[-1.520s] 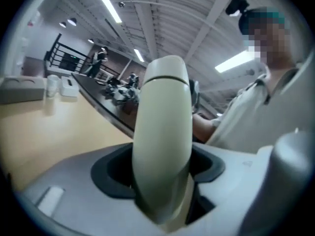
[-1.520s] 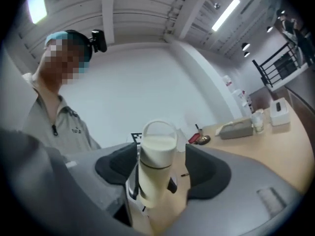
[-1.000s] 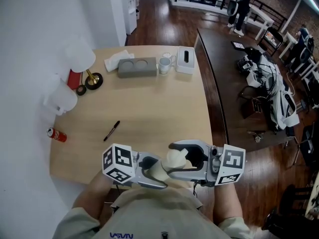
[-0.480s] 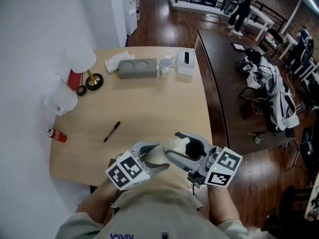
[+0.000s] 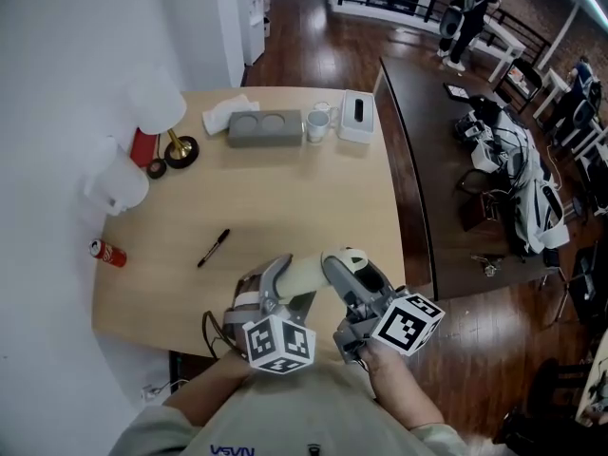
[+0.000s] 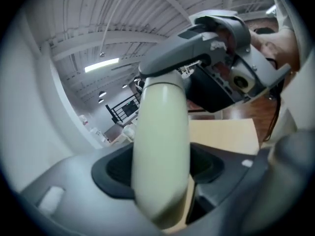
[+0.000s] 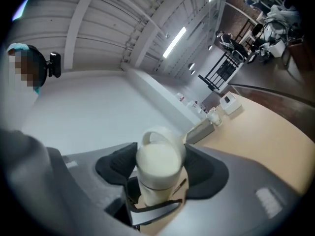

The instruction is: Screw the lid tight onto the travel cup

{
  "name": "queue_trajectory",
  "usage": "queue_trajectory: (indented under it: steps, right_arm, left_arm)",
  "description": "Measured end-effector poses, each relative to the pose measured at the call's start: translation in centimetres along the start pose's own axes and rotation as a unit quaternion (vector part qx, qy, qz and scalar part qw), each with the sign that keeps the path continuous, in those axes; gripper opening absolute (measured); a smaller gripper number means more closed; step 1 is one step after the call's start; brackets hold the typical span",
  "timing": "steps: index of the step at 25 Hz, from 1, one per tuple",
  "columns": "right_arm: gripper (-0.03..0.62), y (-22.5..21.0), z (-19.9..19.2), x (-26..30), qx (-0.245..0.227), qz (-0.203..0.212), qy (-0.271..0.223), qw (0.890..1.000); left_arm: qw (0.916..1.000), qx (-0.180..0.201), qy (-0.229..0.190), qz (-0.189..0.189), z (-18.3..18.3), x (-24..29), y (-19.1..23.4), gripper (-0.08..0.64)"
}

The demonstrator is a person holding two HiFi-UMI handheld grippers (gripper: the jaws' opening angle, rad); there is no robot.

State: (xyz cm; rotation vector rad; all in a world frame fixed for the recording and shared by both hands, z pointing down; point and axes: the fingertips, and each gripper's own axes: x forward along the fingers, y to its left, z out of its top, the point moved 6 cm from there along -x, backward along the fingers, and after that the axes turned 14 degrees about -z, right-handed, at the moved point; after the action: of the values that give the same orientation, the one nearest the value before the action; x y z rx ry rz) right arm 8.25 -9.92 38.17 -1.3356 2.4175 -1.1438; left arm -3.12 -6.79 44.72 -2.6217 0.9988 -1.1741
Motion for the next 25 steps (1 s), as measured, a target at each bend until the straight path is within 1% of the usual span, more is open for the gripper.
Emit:
queue_trajectory:
  steps: [2,4,5,6,7,9,10,11,12,14,15,16,17,18,20,22,23,25]
  right_arm:
    - [0.293,-0.3,-0.1,0.0,0.005,-0.003,0.0,1.0]
    - [0.293,-0.3,0.0,-0.1,0.002,0.008,-0.001,1.0]
    - [0.293,-0.1,0.2,-0.2,-0.005,0.019,-0.001,1.0]
    - [0.296,0.2,0.4,-0.3,-0.015,0.032,0.0,0.999]
    - [0.298,0.5,0.6,-0.5,-0.028,0.048,0.0,0.998]
    - [0.31,1.1,1.0,-1.2,-0.058,0.085,0.004,0.995]
    - [0.311,1.4,1.2,-1.7,-0.074,0.104,0.006,0.992]
    - [0.311,1.6,1.3,-2.2,-0.09,0.121,0.009,0.989]
    - [0.311,1.8,1.4,-2.7,-0.104,0.137,0.011,0.985]
    - [0.311,2.3,1.7,-3.5,-0.129,0.171,0.016,0.977]
    - [0.311,2.5,1.9,-3.9,-0.141,0.188,0.02,0.972]
    - [0.311,2.8,2.0,-4.1,-0.152,0.202,0.024,0.967]
    - [0.311,3.0,2.1,-4.4,-0.163,0.213,0.029,0.963]
    - [0.311,3.3,2.2,-4.6,-0.174,0.224,0.034,0.958]
    - [0.316,3.9,2.2,-5.0,-0.193,0.249,0.045,0.948]
    - [0.316,4.6,2.0,-5.3,-0.209,0.277,0.058,0.936]
    - [0.318,4.9,1.9,-5.4,-0.215,0.289,0.065,0.931]
    - [0.316,5.4,1.7,-5.4,-0.219,0.308,0.074,0.923]
  left_arm:
    - [0.9997,-0.013,-0.005,-0.02,-0.2,0.3,-0.3,0.319]
    - [0.9972,-0.045,-0.021,-0.056,-0.1,0.5,-0.4,0.319]
    - [0.9933,-0.072,-0.035,-0.083,0.2,0.4,-0.3,0.319]
    - [0.9866,-0.102,-0.052,-0.116,0.4,0.3,-0.2,0.319]
    - [0.9767,-0.131,-0.07,-0.155,0.6,0.2,-0.1,0.319]
    - [0.95,-0.171,-0.105,-0.239,0.6,0.0,0.1,0.318]
    - [0.9346,-0.184,-0.12,-0.279,0.6,-0.3,0.1,0.319]
    - [0.9167,-0.197,-0.133,-0.321,0.6,-0.6,0.1,0.318]
    - [0.8956,-0.209,-0.144,-0.366,0.7,-1.1,-0.1,0.318]
    - [0.8464,-0.225,-0.163,-0.454,0.8,-2.0,-0.6,0.319]
    - [0.8218,-0.229,-0.173,-0.492,0.9,-2.4,-1.0,0.319]
    - [0.7997,-0.229,-0.182,-0.524,1.0,-2.8,-1.3,0.319]
    - [0.7807,-0.225,-0.192,-0.55,1.2,-3.3,-1.7,0.319]
    - [0.7641,-0.221,-0.202,-0.571,1.4,-3.7,-2.0,0.319]
    - [0.7355,-0.215,-0.221,-0.603,1.7,-4.4,-2.5,0.319]
    - [0.7127,-0.211,-0.235,-0.626,2.0,-4.9,-2.8,0.319]
    - [0.7036,-0.21,-0.24,-0.635,2.2,-5.0,-2.9,0.319]
    - [0.6903,-0.206,-0.246,-0.648,2.5,-5.3,-3.0,0.319]
